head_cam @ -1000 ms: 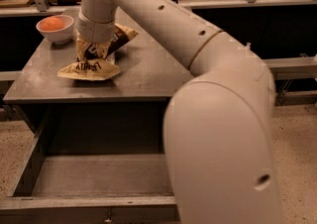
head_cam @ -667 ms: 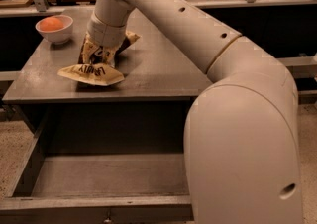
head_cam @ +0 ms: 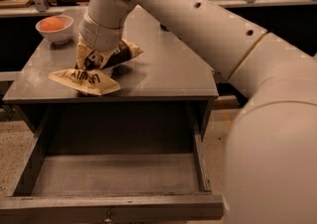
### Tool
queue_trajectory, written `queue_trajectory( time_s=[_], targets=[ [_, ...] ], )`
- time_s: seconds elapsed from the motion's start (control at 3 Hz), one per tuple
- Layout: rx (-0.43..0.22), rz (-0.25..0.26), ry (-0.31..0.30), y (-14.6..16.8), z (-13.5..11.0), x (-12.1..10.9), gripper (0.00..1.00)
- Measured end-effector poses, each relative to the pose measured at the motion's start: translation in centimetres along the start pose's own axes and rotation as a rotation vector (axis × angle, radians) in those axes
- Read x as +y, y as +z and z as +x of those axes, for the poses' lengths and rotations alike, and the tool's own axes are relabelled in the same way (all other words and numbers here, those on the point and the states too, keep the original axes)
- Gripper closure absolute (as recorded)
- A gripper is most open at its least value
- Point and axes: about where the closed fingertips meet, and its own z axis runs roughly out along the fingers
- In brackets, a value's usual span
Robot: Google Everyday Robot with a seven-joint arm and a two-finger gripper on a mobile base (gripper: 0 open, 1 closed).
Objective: Place brown chip bag into top drawer
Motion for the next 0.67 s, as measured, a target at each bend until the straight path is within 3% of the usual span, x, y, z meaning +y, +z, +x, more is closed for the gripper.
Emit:
queue_trajectory(
  time_s=[0.33, 0.67],
  targets=[
    [-0.061, 0.025, 0.110, -0.2, -6.5, 0.4, 1.00],
    [-0.134, 0.067, 0.210, 1.6, -11.8, 0.9, 1.00]
  ],
)
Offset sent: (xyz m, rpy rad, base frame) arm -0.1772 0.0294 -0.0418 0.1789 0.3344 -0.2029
